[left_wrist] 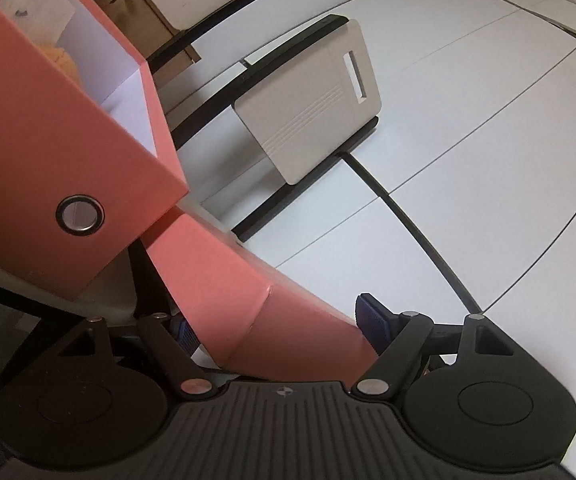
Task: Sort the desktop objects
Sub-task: 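Lift and flip the pink lid with both grippers over the box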
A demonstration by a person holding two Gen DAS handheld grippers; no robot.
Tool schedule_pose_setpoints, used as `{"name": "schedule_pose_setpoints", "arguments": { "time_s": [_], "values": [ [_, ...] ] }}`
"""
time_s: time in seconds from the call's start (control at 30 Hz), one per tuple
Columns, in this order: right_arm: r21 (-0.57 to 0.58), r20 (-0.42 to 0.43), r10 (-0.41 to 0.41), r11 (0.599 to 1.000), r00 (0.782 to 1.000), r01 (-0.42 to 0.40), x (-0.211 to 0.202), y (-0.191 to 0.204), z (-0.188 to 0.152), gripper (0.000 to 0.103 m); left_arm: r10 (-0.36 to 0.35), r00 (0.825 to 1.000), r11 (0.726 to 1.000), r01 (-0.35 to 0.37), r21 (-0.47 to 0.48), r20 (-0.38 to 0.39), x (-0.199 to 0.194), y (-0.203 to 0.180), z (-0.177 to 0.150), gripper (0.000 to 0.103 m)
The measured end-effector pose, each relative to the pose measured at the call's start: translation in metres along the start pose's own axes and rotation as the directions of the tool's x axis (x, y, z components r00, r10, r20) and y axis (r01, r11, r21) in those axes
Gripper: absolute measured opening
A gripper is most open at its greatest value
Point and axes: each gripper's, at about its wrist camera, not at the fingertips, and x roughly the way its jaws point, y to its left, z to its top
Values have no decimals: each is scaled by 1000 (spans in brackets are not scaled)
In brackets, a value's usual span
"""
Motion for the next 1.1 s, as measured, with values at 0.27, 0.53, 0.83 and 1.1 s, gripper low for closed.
{"name": "schedule_pose_setpoints", "arguments": {
  "time_s": [0.27,0.53,0.83,1.1],
  "values": [
    [108,-88,-59,992,994,68,15,-28,-13,85,8,999,998,-10,-56,-33,6,18,-4,76],
    [255,-186,-141,949,972,186,29,-80,-30,89,64,991,983,-83,-165,-115,20,53,-18,75],
    [307,-217,-232,906,948,292,21,-123,-41,103,154,974,974,-177,-139,-164,32,72,-28,74],
    [290,-207,-221,916,953,276,33,-145,-32,103,211,966,971,-225,-84,-146,38,80,-20,82]
  ]
}}
